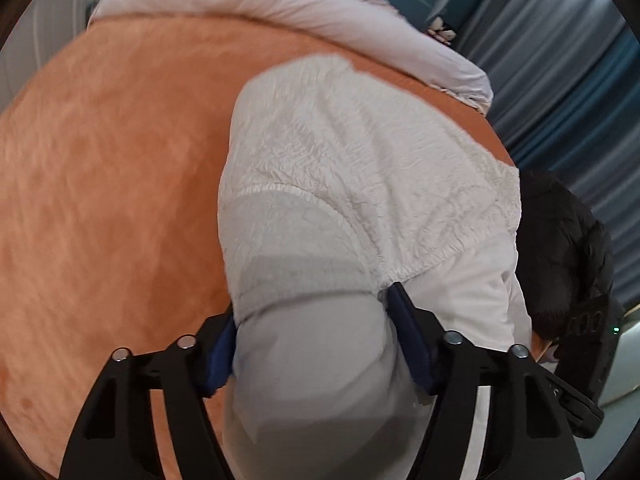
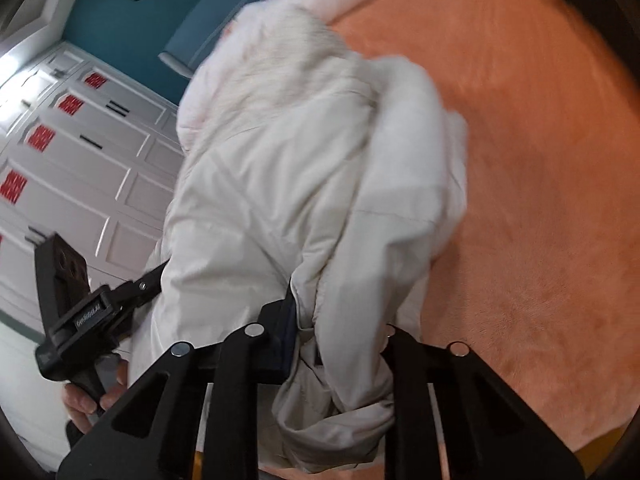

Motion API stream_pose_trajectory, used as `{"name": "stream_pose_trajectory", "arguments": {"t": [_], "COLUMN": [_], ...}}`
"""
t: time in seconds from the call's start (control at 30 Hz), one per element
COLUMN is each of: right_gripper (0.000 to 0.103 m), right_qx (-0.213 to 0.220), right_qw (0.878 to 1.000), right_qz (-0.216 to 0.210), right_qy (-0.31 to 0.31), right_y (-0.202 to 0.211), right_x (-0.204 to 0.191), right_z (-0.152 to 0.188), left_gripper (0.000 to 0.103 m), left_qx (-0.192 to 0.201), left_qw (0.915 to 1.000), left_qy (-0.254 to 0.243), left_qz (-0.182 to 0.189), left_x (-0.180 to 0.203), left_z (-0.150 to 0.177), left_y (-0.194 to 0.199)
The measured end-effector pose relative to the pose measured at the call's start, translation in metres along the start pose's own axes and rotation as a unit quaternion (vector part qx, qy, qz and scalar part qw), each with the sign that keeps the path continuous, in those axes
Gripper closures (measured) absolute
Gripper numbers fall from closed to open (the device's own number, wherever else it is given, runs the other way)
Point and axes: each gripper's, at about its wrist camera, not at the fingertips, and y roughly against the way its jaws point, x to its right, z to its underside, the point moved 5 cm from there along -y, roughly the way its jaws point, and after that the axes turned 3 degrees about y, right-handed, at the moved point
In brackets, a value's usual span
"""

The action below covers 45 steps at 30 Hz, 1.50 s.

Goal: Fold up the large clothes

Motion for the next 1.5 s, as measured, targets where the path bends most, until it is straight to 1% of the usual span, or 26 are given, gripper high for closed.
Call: {"name": "stream_pose_trajectory", "arguments": {"t": [0.07, 0.13, 0.2, 0.4, 0.47, 0.57, 0.7, 0.77, 0.83, 0.9, 0.93, 0.97, 1.0, 1.03, 1.07, 1.1, 1.13, 1.2, 1.23, 1.27, 1.3, 1.33, 1.37, 1.43, 1.47, 1.5], "right_gripper": [0.086, 0.087, 0.087, 0.088, 0.088, 0.088, 0.089, 0.089, 0.089, 0.088, 0.085, 0.082, 0.076, 0.073, 0.073, 0.073, 0.073, 0.073, 0.074, 0.074, 0.079, 0.083, 0.083, 0.084, 0.084, 0.084], "right_qx": [0.017, 0.032, 0.048, 0.071, 0.083, 0.098, 0.123, 0.137, 0.144, 0.129, 0.116, 0.103, 0.076, 0.04, 0.017, -0.009, -0.016, -0.015, 0.0, 0.015, 0.027, 0.033, 0.036, 0.046, 0.049, 0.05], "right_qw": [1.0, 0.999, 0.998, 0.993, 0.99, 0.983, 0.971, 0.963, 0.958, 0.961, 0.965, 0.969, 0.977, 0.985, 0.99, 0.994, 0.995, 0.997, 0.998, 0.997, 0.995, 0.993, 0.989, 0.979, 0.969, 0.961], "right_qz": [-0.003, -0.007, -0.012, -0.009, -0.008, -0.008, -0.008, -0.011, -0.029, -0.054, -0.063, -0.063, -0.055, -0.033, -0.012, 0.012, 0.022, 0.037, 0.042, 0.052, 0.056, 0.056, 0.059, 0.058, 0.058, 0.06], "right_qy": [0.014, 0.031, 0.047, 0.092, 0.118, 0.158, 0.205, 0.231, 0.247, 0.239, 0.228, 0.216, 0.194, 0.163, 0.14, 0.11, 0.094, 0.064, 0.056, 0.06, 0.077, 0.103, 0.127, 0.192, 0.237, 0.267], "right_y": [0.012, 0.023, 0.036, 0.056, 0.062, 0.068, 0.061, 0.06, 0.054, 0.036, 0.019, 0.003, -0.022, -0.05, -0.066, -0.08, -0.082, -0.069, -0.055, -0.045, -0.034, -0.027, -0.025, -0.025, -0.031, -0.038], "right_x": [-0.013, -0.025, -0.039, -0.069, -0.084, -0.11, -0.149, -0.17, -0.188, -0.192, -0.185, -0.176, -0.159, -0.136, -0.117, -0.091, -0.077, -0.046, -0.039, -0.04, -0.046, -0.057, -0.074, -0.118, -0.149, -0.169], "right_z": [0.004, 0.007, 0.01, 0.01, 0.009, 0.001, -0.013, -0.021, -0.032, -0.043, -0.048, -0.049, -0.048, -0.041, -0.034, -0.019, -0.01, 0.012, 0.015, 0.013, 0.007, -0.003, -0.014, -0.038, -0.054, -0.062], "left_gripper": [0.045, 0.047, 0.05, 0.059, 0.063, 0.065, 0.069, 0.07, 0.07, 0.069, 0.064, 0.058, 0.053, 0.05, 0.051, 0.053, 0.056, 0.056, 0.056, 0.056, 0.056, 0.055, 0.055, 0.053, 0.049, 0.047], "left_qx": [0.014, 0.027, 0.043, 0.079, 0.098, 0.123, 0.161, 0.19, 0.216, 0.236, 0.241, 0.236, 0.218, 0.199, 0.158, 0.128, 0.11, 0.116, 0.117, 0.119, 0.126, 0.134, 0.141, 0.152, 0.151, 0.149], "left_qw": [0.9997, 0.9992, 0.998, 0.9958, 0.9939, 0.991, 0.986, 0.9805, 0.9753, 0.9706, 0.9692, 0.9701, 0.974, 0.9776, 0.9839, 0.9873, 0.9881, 0.9863, 0.9855, 0.9835, 0.9812, 0.9794, 0.9782, 0.9782, 0.9799, 0.9805], "left_qy": [-0.018, -0.03, -0.045, -0.046, -0.05, -0.052, -0.045, -0.049, -0.048, -0.047, -0.046, -0.046, -0.038, -0.029, -0.007, 0.007, 0.016, 0.01, 0.005, -0.005, -0.013, -0.021, -0.026, -0.034, -0.039, -0.04], "left_qz": [0.0, 0.002, 0.003, 0.008, 0.009, 0.009, 0.008, 0.004, 0.002, -0.007, -0.022, -0.033, -0.05, -0.063, -0.082, -0.095, -0.106, -0.117, -0.123, -0.136, -0.146, -0.15, -0.15, -0.137, -0.125, -0.121], "left_x": [0.007, 0.012, 0.009, 0.003, 0.001, -0.008, -0.026, -0.032, -0.041, -0.058, -0.073, -0.086, -0.106, -0.121, -0.145, -0.16, -0.172, -0.185, -0.184, -0.182, -0.177, -0.168, -0.162, -0.143, -0.128, -0.123], "left_z": [-0.001, -0.003, -0.001, -0.007, -0.01, -0.021, -0.038, -0.048, -0.056, -0.068, -0.073, -0.076, -0.076, -0.073, -0.063, -0.052, -0.039, -0.015, -0.012, -0.009, -0.009, -0.012, -0.015, -0.025, -0.032, -0.034], "left_y": [0.018, 0.03, 0.051, 0.088, 0.105, 0.125, 0.151, 0.17, 0.186, 0.191, 0.182, 0.172, 0.15, 0.132, 0.106, 0.09, 0.081, 0.087, 0.089, 0.096, 0.103, 0.109, 0.113, 0.118, 0.117, 0.114]}}
